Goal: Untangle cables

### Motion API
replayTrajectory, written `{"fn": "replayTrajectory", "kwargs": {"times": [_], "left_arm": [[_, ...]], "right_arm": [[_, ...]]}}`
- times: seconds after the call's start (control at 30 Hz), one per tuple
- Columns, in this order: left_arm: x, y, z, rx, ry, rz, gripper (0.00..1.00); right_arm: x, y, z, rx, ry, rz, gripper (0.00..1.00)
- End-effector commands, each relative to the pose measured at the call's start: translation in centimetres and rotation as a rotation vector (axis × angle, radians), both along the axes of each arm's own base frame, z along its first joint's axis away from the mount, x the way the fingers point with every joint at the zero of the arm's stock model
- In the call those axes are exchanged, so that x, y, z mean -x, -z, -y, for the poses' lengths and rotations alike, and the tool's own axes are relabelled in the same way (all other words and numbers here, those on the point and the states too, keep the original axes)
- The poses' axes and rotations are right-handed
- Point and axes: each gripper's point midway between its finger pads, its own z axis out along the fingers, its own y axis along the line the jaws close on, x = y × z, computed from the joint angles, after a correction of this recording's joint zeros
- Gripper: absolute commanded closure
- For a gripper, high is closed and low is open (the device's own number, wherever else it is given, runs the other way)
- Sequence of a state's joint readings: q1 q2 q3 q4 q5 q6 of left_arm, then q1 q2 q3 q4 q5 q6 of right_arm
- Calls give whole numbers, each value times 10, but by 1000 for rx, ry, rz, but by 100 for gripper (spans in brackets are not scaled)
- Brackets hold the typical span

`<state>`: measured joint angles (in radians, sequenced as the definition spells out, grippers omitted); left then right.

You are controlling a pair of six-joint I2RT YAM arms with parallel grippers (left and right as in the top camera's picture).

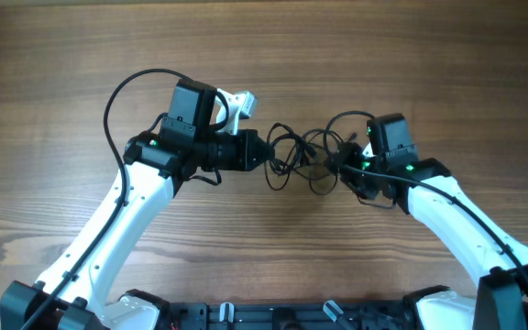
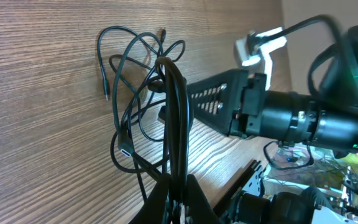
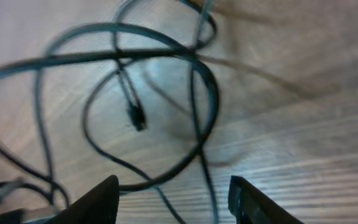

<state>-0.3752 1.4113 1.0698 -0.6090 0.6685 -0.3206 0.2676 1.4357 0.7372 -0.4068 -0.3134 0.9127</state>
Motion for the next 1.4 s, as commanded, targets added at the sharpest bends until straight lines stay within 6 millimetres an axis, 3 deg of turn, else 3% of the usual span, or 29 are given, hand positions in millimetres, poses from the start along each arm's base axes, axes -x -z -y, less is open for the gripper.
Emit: {"fn": "replayTrajectory", "kwargs": {"times": [0.0, 0.1, 0.13, 0.2, 0.23, 0.4, 0.5, 0.63, 0.73, 0.8, 0.87, 0.97, 1.0, 1.1, 1.23, 1.37], "left_arm": [[4, -13, 5, 36, 22, 23, 96], [4, -13, 5, 36, 22, 23, 96], [4, -13, 4, 35, 21, 23, 96], [0, -8, 0, 0, -5, 28, 96], [-3, -2, -7, -46, -36, 30, 96], [-12, 27, -47, -286, -179, 24, 96], [-13, 29, -53, -310, -197, 22, 96], [-9, 26, -46, -267, -168, 8, 96], [-3, 21, -33, -203, -119, -8, 96], [10, 11, -14, -124, 29, 32, 96], [14, 10, -9, -117, 68, 49, 96], [16, 8, -3, -112, 89, 65, 96], [16, 7, -1, -109, 91, 72, 96], [15, 7, -1, -106, 91, 73, 96], [16, -2, 9, -46, 121, 90, 96], [7, -9, 12, -27, 117, 141, 96]], "right_arm": [[3, 12, -2, 0, 22, -58, 41], [2, 17, -2, 3, 20, -66, 44], [1, 18, -3, 3, 20, -64, 52], [-1, 20, 0, 19, 25, -59, 89], [-1, 21, 3, 36, 32, -55, 96], [-1, 26, 15, 128, -12, -29, 96], [1, 28, 19, 155, -25, -32, 96], [-1, 19, -2, 42, -78, -11, 72], [-8, 5, -24, -34, -238, 99, 54], [-9, -10, -43, -94, -435, 231, 54], [-6, -27, -61, -183, -565, 328, 54], [1, -70, -92, -421, -703, 471, 49], [1, -86, -99, -492, -727, 514, 48], [-3, -103, -104, -550, -717, 546, 48], [-8, -101, -105, -538, -667, 520, 49], [-10, -76, -98, -448, -588, 424, 49]]}}
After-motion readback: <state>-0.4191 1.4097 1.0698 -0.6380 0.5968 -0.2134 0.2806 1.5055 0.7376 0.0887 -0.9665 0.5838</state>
